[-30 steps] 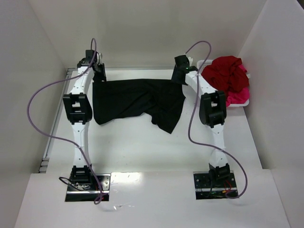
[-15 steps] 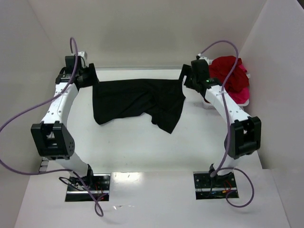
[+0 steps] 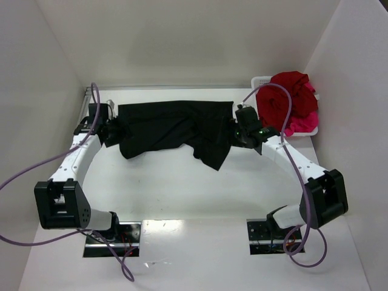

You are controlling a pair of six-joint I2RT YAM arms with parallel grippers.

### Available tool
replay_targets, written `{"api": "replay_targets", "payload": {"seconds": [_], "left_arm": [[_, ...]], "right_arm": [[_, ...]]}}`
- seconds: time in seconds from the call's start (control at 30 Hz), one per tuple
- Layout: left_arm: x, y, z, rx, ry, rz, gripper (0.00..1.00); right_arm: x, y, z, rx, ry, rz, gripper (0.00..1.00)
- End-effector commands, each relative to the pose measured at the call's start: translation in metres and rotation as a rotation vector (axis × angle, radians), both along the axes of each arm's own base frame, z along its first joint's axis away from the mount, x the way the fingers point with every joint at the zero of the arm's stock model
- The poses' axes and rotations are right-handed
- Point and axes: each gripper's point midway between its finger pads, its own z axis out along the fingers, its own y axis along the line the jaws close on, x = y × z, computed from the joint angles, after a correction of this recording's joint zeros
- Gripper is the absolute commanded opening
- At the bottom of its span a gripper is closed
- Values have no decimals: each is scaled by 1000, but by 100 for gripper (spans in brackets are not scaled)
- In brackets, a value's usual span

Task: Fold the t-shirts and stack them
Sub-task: Fold the flattened tshirt in 1/3 of the way

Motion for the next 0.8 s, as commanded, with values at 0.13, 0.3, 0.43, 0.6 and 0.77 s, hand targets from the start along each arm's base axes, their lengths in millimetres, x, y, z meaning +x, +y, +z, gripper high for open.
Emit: {"api": "replay_targets", "payload": {"seconds": [0.13,0.3,0.43,0.6,0.77], "left_arm": [[5,-16,-47,-22,132,5,76],[19,-13,-67,31,170,13,73],[27,-11,-88,46,209,11,71],[28,-3,-102,85,245,23,70],[30,4,-103,123,245,35,70]], "right_arm": [[-9,14,-31,4,92,-4,98],[-4,17,-45,13,109,-22,93],[0,19,-52,7,121,-22,91],[3,24,-60,2,154,-3,88],[3,23,-64,-8,161,3,88]]}}
